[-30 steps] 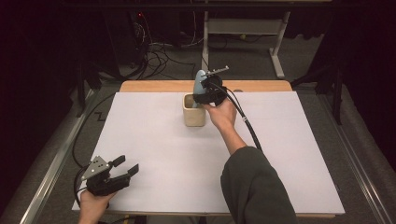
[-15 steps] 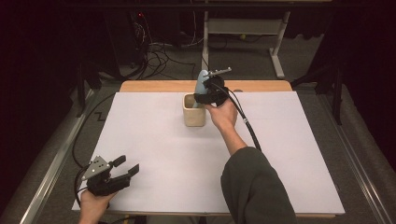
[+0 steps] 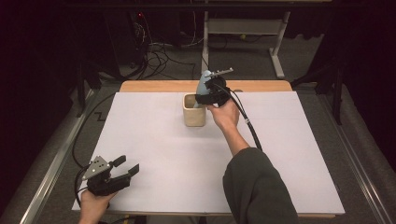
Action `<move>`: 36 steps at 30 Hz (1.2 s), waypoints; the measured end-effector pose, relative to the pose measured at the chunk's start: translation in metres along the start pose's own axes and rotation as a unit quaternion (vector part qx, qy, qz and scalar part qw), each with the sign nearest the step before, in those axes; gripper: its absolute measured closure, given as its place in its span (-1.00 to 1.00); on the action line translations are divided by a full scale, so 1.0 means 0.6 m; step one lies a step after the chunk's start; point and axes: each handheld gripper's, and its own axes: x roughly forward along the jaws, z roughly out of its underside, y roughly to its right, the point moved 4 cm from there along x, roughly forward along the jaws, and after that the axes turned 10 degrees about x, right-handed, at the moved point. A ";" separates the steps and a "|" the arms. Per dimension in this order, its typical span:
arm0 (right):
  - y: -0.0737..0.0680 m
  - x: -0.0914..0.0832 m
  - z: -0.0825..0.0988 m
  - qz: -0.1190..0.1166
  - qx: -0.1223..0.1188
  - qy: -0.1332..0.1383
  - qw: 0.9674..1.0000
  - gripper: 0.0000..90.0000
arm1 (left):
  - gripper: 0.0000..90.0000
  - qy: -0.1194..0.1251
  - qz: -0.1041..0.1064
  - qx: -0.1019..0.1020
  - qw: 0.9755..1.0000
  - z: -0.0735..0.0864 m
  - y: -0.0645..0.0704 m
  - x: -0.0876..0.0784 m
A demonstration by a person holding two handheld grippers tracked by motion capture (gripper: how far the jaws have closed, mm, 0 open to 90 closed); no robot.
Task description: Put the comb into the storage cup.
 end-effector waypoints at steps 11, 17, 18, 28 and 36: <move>0.007 0.001 0.011 0.000 -0.007 0.013 1.000 -0.32 | -0.26 0.000 0.000 0.001 1.000 0.000 -0.001 0.000; 0.009 -0.007 0.012 -0.002 -0.009 0.009 1.000 -0.37 | -0.26 0.000 -0.001 0.000 1.000 0.000 -0.002 0.000; 0.008 -0.008 0.012 -0.002 -0.009 0.009 1.000 -0.37 | -0.26 -0.001 -0.001 0.000 1.000 0.000 -0.001 0.001; 0.008 -0.016 0.014 -0.003 -0.015 0.005 1.000 -0.35 | -0.26 0.001 -0.001 -0.002 1.000 0.000 -0.002 0.000; 0.012 -0.025 0.011 -0.008 -0.006 0.007 1.000 -0.35 | -0.27 0.004 0.001 -0.005 1.000 0.000 -0.002 -0.001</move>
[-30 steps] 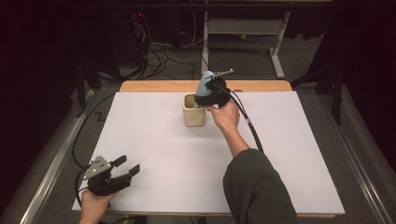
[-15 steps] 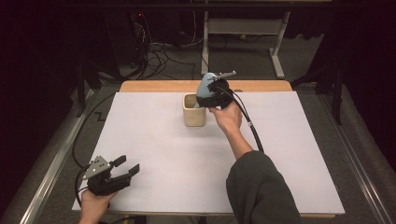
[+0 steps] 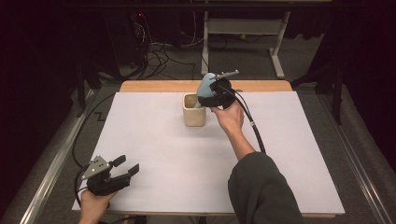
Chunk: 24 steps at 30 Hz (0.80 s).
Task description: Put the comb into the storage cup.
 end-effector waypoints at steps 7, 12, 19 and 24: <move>0.001 -0.012 -0.001 0.000 0.001 0.001 1.000 -0.32 | -0.30 0.006 -0.002 -0.001 1.000 -0.002 -0.001 -0.003; 0.003 -0.019 0.003 -0.002 0.006 0.014 1.000 -0.29 | -0.30 0.006 -0.002 0.001 1.000 -0.002 0.000 -0.004; 0.015 -0.032 0.007 0.000 0.011 0.019 1.000 -0.30 | -0.30 0.007 -0.004 0.000 1.000 -0.002 -0.001 -0.003; 0.020 -0.040 0.010 -0.003 0.012 0.023 1.000 -0.32 | -0.31 0.004 -0.004 0.000 1.000 -0.002 0.000 -0.002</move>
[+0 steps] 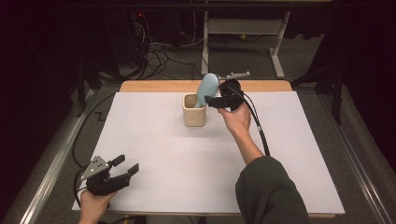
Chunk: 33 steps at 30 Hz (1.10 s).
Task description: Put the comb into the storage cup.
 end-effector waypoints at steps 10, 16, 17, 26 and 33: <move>0.011 -0.013 0.008 0.003 0.004 0.003 1.000 -0.37 | -0.31 -0.002 -0.001 0.000 1.000 0.001 -0.002 0.000; 0.018 -0.023 0.013 -0.002 0.009 0.009 1.000 -0.37 | -0.31 -0.003 -0.002 -0.001 1.000 0.001 -0.001 0.001; 0.020 -0.025 0.014 -0.002 0.012 0.009 1.000 -0.37 | -0.31 -0.004 -0.002 -0.001 1.000 0.001 -0.001 0.001; 0.028 -0.035 0.025 -0.005 0.012 0.013 1.000 -0.36 | -0.31 -0.006 -0.002 -0.001 1.000 0.002 -0.001 0.001; 0.031 -0.045 0.028 -0.007 0.009 0.016 1.000 -0.35 | -0.31 -0.006 -0.001 -0.002 1.000 0.002 -0.001 0.001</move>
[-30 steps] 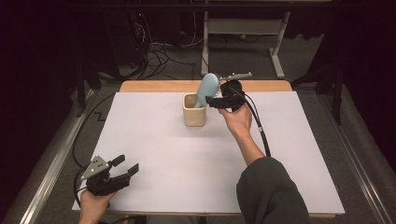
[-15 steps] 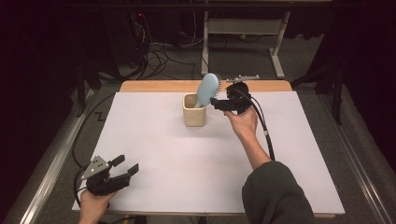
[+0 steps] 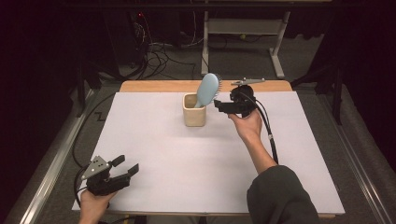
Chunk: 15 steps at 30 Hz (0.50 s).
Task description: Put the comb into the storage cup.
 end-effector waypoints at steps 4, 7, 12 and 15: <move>0.002 -0.008 0.002 0.000 -0.002 0.002 1.000 -0.35 | -0.31 0.000 -0.001 0.000 1.000 0.000 0.000 0.000; 0.005 -0.012 0.002 0.001 -0.004 0.004 1.000 -0.35 | -0.31 0.000 -0.001 -0.001 1.000 0.000 -0.001 0.000; 0.007 -0.021 0.004 0.000 -0.005 0.008 1.000 -0.36 | -0.31 0.000 -0.001 -0.003 1.000 0.001 -0.002 -0.001; 0.009 -0.025 0.006 0.000 -0.004 0.011 1.000 -0.34 | -0.31 0.000 -0.001 -0.003 1.000 0.001 -0.002 -0.001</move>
